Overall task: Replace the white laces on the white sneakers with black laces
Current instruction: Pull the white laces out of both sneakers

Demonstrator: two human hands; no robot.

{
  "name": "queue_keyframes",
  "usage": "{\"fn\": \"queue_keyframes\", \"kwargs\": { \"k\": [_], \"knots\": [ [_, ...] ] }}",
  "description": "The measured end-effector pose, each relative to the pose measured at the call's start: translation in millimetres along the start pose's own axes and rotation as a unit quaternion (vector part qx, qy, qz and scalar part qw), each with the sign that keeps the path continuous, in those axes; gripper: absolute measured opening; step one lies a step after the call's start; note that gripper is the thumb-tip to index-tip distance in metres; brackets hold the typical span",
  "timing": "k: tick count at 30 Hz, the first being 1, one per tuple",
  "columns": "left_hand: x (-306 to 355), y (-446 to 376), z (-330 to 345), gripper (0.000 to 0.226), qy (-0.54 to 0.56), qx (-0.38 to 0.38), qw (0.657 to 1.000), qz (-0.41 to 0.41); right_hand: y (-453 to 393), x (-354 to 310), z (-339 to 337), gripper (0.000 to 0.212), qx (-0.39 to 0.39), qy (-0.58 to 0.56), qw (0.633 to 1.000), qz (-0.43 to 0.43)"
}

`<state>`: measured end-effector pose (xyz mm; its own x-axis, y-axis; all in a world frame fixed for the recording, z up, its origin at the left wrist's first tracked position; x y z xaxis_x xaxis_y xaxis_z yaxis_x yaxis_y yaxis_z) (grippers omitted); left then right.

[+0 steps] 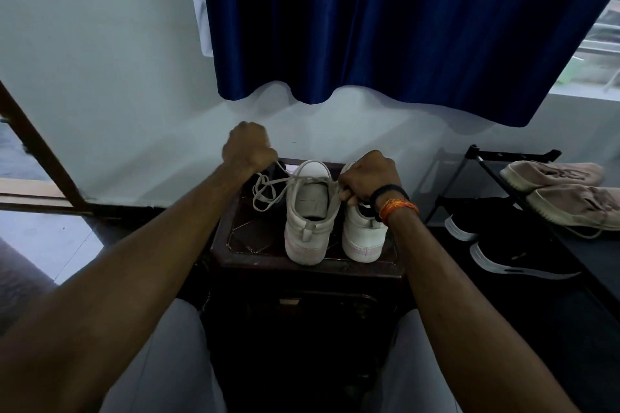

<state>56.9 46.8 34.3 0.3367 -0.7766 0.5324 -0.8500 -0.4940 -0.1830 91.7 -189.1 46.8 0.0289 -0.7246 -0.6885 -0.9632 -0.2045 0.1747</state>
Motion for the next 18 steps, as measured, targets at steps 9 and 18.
{"fn": "queue_keyframes", "kwargs": {
  "k": [9, 18],
  "knots": [
    [62, 21, 51, 0.025, -0.103, -0.142, 0.943, 0.282, -6, -3, 7, 0.017, 0.032, 0.037, 0.998, -0.03],
    [64, 21, 50, 0.015, -0.117, -0.079, 0.951, 0.276, -2, -2, 19, 0.015, 0.074, 0.094, 0.992, -0.048]
  ]
}}
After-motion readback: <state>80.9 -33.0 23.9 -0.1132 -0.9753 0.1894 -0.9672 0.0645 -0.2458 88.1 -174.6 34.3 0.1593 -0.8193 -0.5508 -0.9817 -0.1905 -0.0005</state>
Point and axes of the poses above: each hand's wrist, its own y-axis away from the middle knuckle, its own z-axis out of the palm, x = y × z, the point moved 3 cm from there along -y, towards the middle knuckle, and after that the axes turned 3 degrees about z, right-handed, at the moved point
